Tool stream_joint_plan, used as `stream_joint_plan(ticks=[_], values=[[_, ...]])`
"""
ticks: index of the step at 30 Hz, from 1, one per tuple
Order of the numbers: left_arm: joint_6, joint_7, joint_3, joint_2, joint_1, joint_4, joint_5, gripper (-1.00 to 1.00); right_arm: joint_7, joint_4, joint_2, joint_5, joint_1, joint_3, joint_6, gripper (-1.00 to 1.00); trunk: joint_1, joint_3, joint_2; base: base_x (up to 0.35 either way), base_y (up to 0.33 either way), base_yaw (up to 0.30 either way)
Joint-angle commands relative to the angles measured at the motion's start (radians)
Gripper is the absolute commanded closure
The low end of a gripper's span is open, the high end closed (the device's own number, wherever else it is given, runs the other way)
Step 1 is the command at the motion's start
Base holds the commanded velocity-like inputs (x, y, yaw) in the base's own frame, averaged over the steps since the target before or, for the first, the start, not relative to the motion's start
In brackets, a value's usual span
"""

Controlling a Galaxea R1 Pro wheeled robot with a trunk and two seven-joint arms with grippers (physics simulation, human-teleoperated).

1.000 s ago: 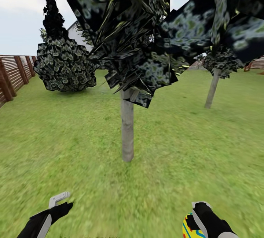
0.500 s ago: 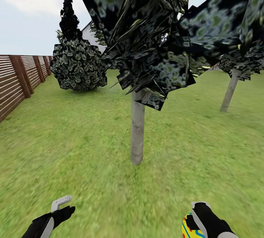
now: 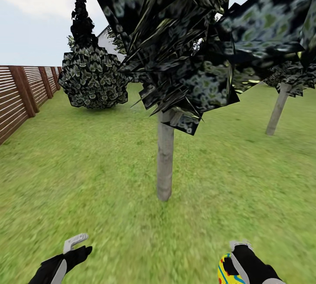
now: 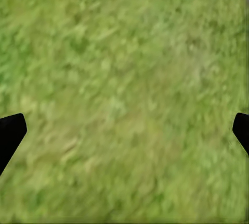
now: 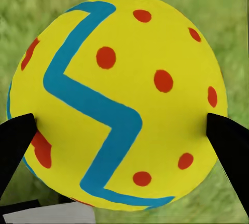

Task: Take the three Easter eggs out of the wicker basket on the lawn in the garden, then place them on the lawn next to a single tree (choose any tree) so that all three eggs are next to the same tree and none are left in the basket.

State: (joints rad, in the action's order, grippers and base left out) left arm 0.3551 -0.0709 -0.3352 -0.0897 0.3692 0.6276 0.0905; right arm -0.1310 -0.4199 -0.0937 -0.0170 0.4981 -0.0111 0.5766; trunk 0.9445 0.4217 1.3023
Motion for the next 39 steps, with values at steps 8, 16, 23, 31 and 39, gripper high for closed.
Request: stream_joint_plan(ticks=[8,16,23,31,39], values=[[0.006,-0.011,0.002,-0.045,-0.007,0.011,0.008,-1.0,-0.011,-0.025,-0.015,-0.005,0.026,-0.017,-0.018,1.0,0.0,0.001,0.001,0.0,0.0,0.0],[0.005,-0.012,0.002,-0.046,-0.007,0.011,0.008,-1.0,-0.012,-0.027,-0.012,-0.003,0.026,-0.02,-0.019,1.0,0.0,0.001,0.001,0.0,0.0,0.0],[0.005,-0.012,0.002,-0.045,-0.007,0.011,0.008,-1.0,-0.012,-0.027,-0.012,-0.003,0.026,-0.021,-0.019,1.0,0.0,0.001,0.001,0.0,0.0,0.0],[-0.023,-0.013,0.002,-0.042,-0.007,0.009,0.007,-1.0,-0.012,-0.027,-0.012,-0.001,0.026,-0.023,-0.019,1.0,0.008,0.007,0.015,0.0,0.0,0.0],[-0.028,-0.013,0.001,-0.044,-0.007,0.009,0.008,-1.0,-0.012,-0.027,-0.011,-0.002,0.026,-0.021,-0.019,1.0,0.038,0.032,0.071,0.0,0.0,0.0]])
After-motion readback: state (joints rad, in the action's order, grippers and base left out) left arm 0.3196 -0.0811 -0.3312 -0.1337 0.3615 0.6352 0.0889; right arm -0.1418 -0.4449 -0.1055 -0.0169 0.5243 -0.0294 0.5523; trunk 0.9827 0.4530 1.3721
